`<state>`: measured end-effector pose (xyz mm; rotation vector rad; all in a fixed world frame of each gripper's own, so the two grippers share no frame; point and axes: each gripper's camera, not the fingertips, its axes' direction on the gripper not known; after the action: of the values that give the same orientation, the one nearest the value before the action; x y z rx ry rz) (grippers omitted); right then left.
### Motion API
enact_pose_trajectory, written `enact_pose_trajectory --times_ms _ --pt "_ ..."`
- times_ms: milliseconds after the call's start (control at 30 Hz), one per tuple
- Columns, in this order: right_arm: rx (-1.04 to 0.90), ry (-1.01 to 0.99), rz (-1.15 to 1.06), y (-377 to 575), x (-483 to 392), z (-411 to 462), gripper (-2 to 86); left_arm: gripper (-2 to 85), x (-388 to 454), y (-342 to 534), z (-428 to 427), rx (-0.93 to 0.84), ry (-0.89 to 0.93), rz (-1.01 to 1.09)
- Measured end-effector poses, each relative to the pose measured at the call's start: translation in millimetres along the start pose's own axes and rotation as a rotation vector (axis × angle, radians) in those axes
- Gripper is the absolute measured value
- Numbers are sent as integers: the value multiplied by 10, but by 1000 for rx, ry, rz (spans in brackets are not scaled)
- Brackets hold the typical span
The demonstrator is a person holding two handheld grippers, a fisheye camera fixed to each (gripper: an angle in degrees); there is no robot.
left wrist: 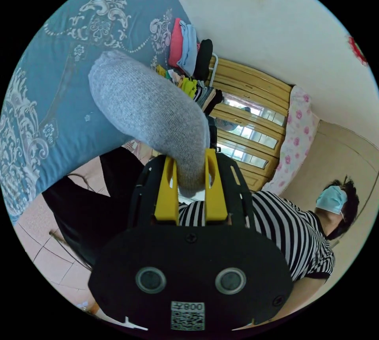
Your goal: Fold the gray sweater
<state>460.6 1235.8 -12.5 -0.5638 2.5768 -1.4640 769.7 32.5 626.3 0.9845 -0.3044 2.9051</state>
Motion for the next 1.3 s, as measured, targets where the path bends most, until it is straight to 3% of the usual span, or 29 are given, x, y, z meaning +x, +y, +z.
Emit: enact_pose_trajectory --times_ms 300,567,767,967,1100,1300 --pt "-8 43 -280 -827 -774 -2258 75 112 873 -1665 1795 149 -9 189" --pt "64 287 -527 -1786 -2173 -4214 77 113 1814 -3382 3132 314 -34 453" --pt "60 525 -407 -2454 -2139 -4887 79 119 1670 -4500 4126 376 -94 426" --pt "-96 718 -49 -2978 -1167 -5007 82 126 618 -5408 5207 250 -191 44" --pt "-72 693 -90 -2917 -1286 -5180 90 132 421 -5624 5648 215 -196 62" --pt "123 801 -247 -2617 -2133 -5463 79 134 463 -5814 5937 253 -154 103"
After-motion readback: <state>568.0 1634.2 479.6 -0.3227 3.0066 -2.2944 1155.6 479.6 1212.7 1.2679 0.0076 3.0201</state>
